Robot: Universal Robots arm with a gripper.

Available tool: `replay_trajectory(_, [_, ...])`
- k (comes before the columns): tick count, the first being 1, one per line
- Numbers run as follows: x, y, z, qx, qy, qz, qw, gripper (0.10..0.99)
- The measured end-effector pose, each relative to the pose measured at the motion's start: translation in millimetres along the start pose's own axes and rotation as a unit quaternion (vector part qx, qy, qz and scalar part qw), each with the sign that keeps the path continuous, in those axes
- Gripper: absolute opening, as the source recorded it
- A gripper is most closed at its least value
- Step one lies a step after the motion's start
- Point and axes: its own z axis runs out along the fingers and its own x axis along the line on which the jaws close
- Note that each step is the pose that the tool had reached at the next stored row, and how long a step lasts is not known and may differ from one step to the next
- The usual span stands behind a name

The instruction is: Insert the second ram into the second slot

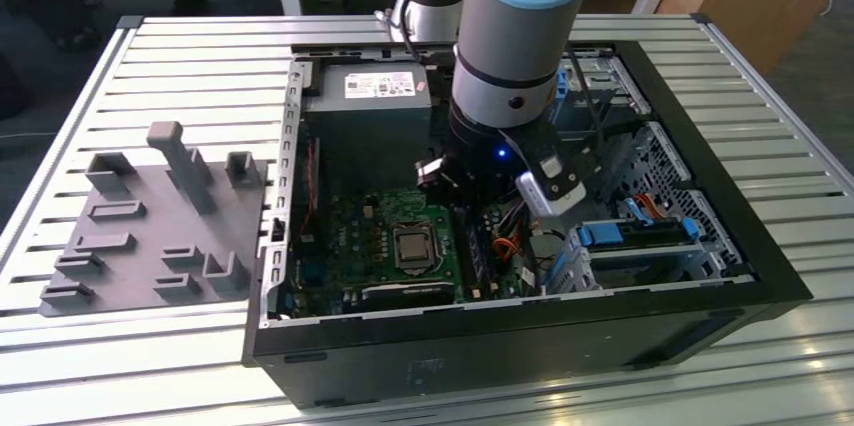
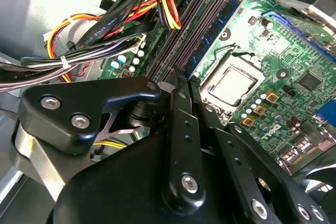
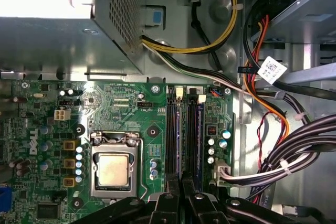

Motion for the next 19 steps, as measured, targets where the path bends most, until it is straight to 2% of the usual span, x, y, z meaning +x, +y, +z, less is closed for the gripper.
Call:
replay_trajectory(4, [0.0,-0.1,2.8,-0.001,0.0001,0.0,1.0,0.137])
replay_trajectory(9, [0.0,-0.1,6.8,-0.0046,0.0,-0.003,1.0,0.137])
replay_trajectory(19, [0.1,-0.3,12.7,-0.0045,0.0001,-0.003,1.0,0.137])
